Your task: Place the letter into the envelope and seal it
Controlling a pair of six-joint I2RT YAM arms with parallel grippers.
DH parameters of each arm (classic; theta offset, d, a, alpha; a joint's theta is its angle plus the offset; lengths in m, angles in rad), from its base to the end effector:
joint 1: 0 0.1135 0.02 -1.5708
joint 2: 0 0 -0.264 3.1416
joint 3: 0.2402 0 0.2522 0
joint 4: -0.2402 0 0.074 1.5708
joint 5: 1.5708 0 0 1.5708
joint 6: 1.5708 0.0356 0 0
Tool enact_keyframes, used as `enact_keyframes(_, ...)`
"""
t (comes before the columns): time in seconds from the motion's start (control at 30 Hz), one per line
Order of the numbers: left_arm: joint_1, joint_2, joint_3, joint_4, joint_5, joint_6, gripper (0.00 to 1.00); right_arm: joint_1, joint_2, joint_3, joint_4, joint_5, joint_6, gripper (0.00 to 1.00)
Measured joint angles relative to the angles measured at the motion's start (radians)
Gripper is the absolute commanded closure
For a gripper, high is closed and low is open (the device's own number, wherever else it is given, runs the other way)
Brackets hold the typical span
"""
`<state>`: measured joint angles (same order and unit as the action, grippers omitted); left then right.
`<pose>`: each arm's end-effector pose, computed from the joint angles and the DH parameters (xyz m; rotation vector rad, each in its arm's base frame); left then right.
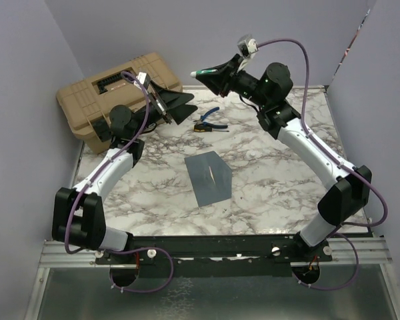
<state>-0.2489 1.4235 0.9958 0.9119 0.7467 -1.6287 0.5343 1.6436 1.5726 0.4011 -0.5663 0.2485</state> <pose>0.3019 -0.1017 0.3742 -0.1724 1.4991 -1.9843 0.3227 0.2131 0.4530 -0.6889 1.1768 1.0140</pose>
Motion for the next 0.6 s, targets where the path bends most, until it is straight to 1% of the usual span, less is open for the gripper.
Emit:
enact_keyframes(0.03,0.001,-0.013,-0.011,-0.044,0.000,0.038,0.08,0.001,0.001,0.024,-0.064,0.050,-0.005,0.99)
enact_keyframes(0.13,0.002,-0.058,-0.037,-0.254,-0.023,0.229,0.14,0.002,0.001,0.063,-0.234,0.194,-0.012,0.99)
enact_keyframes(0.17,0.002,-0.065,-0.038,-0.326,-0.035,0.295,0.19,0.002,0.001,0.061,-0.286,0.227,-0.013,0.99)
enact_keyframes(0.2,0.002,-0.072,-0.038,-0.431,-0.060,0.388,0.23,0.003,0.001,0.051,-0.334,0.265,-0.013,0.99)
enact_keyframes(0.23,0.002,-0.073,-0.039,-0.475,-0.072,0.435,0.28,0.006,0.001,0.030,-0.379,0.292,-0.013,0.99)
enact_keyframes(0.3,-0.003,-0.069,-0.048,-0.599,-0.111,0.551,0.42,0.012,0.001,-0.032,-0.450,0.361,-0.012,0.99)
enact_keyframes(0.33,-0.005,-0.065,-0.056,-0.632,-0.127,0.589,0.49,0.020,0.001,-0.072,-0.483,0.394,-0.012,0.99)
enact_keyframes(0.4,-0.016,-0.044,-0.070,-0.690,-0.164,0.660,0.58,0.040,0.004,-0.159,-0.549,0.452,-0.005,0.99)
enact_keyframes(0.43,-0.023,-0.031,-0.074,-0.708,-0.180,0.689,0.63,0.072,0.008,-0.197,-0.579,0.476,-0.002,0.99)
enact_keyframes(0.6,-0.104,0.074,-0.096,-0.774,-0.283,0.792,0.75,0.176,0.032,-0.330,-0.687,0.570,0.015,0.99)
